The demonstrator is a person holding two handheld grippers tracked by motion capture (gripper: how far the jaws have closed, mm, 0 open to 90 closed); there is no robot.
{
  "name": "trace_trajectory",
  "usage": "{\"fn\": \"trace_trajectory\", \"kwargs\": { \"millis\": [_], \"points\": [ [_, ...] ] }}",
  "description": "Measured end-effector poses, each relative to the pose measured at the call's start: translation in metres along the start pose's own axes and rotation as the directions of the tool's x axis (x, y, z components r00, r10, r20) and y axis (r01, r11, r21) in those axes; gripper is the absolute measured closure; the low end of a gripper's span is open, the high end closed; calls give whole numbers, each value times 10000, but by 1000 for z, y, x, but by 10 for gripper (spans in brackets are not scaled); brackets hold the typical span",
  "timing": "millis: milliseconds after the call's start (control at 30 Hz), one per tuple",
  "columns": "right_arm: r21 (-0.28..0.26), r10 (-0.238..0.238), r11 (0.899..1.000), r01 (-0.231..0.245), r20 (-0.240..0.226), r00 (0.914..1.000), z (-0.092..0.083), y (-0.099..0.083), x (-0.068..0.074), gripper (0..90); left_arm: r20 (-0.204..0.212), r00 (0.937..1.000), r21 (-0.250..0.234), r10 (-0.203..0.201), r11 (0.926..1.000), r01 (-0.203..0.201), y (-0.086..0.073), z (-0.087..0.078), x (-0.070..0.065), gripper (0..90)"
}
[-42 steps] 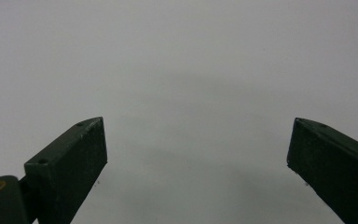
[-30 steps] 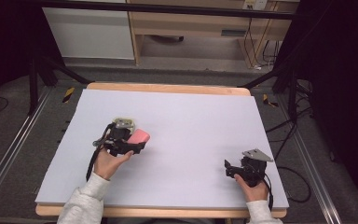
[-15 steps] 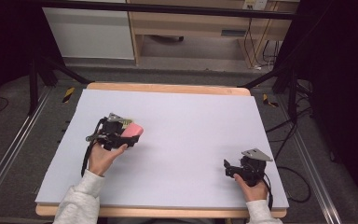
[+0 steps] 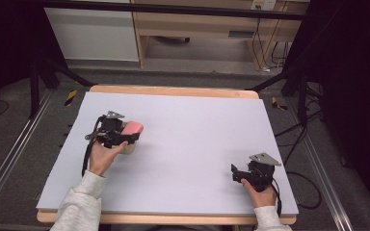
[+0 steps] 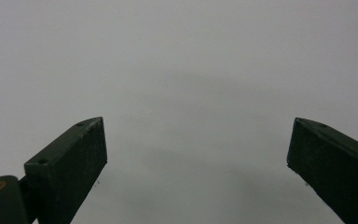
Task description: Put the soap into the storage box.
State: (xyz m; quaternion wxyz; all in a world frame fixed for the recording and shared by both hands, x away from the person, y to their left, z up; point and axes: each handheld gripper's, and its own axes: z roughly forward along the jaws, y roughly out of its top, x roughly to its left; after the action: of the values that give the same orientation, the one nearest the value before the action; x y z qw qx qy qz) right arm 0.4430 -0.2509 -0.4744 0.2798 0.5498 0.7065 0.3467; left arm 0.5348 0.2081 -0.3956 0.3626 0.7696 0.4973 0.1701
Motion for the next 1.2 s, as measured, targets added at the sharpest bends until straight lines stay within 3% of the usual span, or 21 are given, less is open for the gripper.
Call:
{"fn": "trace_trajectory", "kwargs": {
  "millis": [533,1200],
  "points": [
    [-21,-39,10000,39,-19,10000,1,1,1,51,-483,9988,326,-117,9994,132,3,17,11,374],
    [-13,-100,9999,100,-23,9999,1,1,2,51,-968,9938,530,-551,9968,604,-4,30,27,374]
  ]
}}
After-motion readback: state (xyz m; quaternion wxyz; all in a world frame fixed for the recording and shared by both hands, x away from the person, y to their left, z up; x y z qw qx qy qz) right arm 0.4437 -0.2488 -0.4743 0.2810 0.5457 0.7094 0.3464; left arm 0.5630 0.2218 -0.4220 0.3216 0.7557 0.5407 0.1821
